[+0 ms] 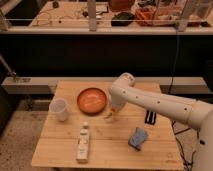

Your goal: Place the pepper in the ceramic bowl

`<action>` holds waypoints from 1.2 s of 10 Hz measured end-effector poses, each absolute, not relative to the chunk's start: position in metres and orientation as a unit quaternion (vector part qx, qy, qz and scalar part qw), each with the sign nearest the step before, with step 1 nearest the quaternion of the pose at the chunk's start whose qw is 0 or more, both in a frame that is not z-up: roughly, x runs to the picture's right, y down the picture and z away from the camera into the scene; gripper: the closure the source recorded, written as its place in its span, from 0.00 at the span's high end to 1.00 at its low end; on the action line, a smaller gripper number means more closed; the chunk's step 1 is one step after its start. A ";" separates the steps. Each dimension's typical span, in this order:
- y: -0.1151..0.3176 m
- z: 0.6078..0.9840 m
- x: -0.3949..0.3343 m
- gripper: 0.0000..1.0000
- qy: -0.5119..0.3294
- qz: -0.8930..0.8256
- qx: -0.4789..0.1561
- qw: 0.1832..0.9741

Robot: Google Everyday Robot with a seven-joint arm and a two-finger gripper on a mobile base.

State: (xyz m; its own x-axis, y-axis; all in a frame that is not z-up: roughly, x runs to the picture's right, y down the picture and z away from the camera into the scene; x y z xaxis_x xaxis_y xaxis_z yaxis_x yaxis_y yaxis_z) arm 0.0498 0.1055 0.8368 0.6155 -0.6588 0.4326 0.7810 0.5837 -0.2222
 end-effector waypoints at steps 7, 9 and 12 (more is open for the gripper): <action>0.070 0.852 0.033 0.00 -0.159 -0.407 -0.190 0.879; 0.061 0.855 0.023 0.00 -0.159 -0.409 -0.188 0.879; 0.050 0.859 0.019 0.00 -0.159 -0.409 -0.186 0.879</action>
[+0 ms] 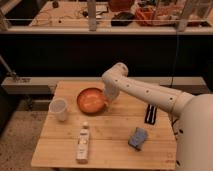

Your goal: Place the pepper in the ceramic bowl

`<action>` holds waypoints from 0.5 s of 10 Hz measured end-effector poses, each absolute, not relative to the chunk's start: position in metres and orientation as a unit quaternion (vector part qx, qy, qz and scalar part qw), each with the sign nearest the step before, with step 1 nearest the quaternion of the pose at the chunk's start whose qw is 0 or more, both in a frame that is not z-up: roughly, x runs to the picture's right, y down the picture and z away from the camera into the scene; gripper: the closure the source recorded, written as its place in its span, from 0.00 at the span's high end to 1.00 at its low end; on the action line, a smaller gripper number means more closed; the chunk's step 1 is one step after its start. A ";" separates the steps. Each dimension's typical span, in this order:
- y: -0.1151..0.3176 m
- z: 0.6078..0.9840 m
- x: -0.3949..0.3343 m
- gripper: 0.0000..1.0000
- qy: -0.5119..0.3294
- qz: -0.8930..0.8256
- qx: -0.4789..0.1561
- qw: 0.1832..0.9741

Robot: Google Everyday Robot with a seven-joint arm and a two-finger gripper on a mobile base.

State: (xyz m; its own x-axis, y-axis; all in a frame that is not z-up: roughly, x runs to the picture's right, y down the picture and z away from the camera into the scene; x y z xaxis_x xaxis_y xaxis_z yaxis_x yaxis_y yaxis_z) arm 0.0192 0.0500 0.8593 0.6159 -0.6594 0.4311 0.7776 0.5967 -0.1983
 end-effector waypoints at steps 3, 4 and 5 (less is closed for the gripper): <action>0.040 0.863 0.014 0.00 -0.161 -0.408 -0.186 0.879; 0.038 0.864 0.012 0.00 -0.162 -0.409 -0.186 0.879; 0.037 0.865 0.010 0.00 -0.162 -0.410 -0.187 0.878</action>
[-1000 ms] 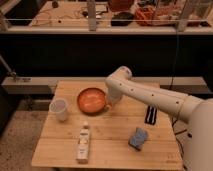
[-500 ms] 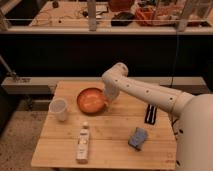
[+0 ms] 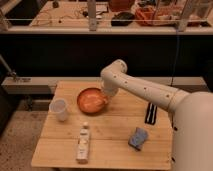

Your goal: Place the pepper in the ceramic bowl

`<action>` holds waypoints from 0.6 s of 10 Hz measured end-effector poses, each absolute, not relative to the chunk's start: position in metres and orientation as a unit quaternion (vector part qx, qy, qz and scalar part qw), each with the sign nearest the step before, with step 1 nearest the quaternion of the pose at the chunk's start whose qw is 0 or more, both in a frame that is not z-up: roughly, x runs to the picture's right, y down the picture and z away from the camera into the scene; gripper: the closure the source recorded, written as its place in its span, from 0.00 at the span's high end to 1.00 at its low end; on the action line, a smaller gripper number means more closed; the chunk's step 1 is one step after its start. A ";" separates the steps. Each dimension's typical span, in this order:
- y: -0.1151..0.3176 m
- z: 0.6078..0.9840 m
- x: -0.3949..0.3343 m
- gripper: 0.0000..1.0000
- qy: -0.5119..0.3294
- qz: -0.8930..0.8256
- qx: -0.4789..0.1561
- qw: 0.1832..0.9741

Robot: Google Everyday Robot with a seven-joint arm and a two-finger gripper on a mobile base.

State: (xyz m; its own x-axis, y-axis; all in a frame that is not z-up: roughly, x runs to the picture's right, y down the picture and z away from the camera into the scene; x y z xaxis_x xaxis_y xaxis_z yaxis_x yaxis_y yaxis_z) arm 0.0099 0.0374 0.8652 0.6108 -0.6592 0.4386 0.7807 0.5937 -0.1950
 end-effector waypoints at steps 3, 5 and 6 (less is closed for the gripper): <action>0.032 0.868 0.006 0.00 -0.166 -0.411 -0.188 0.876; 0.031 0.870 0.005 0.00 -0.168 -0.412 -0.189 0.875; 0.030 0.870 0.003 0.00 -0.169 -0.413 -0.189 0.875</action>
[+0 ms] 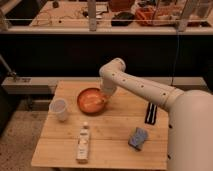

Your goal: Place the pepper in the ceramic bowl

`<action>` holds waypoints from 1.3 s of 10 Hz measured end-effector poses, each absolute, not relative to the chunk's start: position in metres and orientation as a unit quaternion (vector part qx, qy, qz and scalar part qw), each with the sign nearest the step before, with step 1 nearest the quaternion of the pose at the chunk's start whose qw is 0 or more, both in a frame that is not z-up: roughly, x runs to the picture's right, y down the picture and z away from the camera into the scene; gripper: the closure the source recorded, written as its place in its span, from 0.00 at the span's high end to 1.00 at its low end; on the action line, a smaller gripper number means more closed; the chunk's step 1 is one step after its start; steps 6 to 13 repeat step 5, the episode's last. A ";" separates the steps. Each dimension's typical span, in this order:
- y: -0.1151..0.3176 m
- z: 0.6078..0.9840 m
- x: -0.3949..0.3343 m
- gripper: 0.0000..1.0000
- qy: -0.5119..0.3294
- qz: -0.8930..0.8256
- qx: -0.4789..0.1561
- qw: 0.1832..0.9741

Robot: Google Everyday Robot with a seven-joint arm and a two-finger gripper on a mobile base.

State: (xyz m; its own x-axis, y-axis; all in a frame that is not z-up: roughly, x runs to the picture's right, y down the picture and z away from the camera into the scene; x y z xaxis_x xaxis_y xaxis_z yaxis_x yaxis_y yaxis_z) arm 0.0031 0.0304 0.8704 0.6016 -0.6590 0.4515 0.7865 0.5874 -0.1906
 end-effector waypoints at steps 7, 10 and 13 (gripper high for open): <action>0.027 0.874 -0.004 0.00 -0.175 -0.418 -0.189 0.871; 0.027 0.874 -0.004 0.00 -0.175 -0.418 -0.189 0.871; 0.027 0.874 -0.004 0.00 -0.175 -0.418 -0.189 0.871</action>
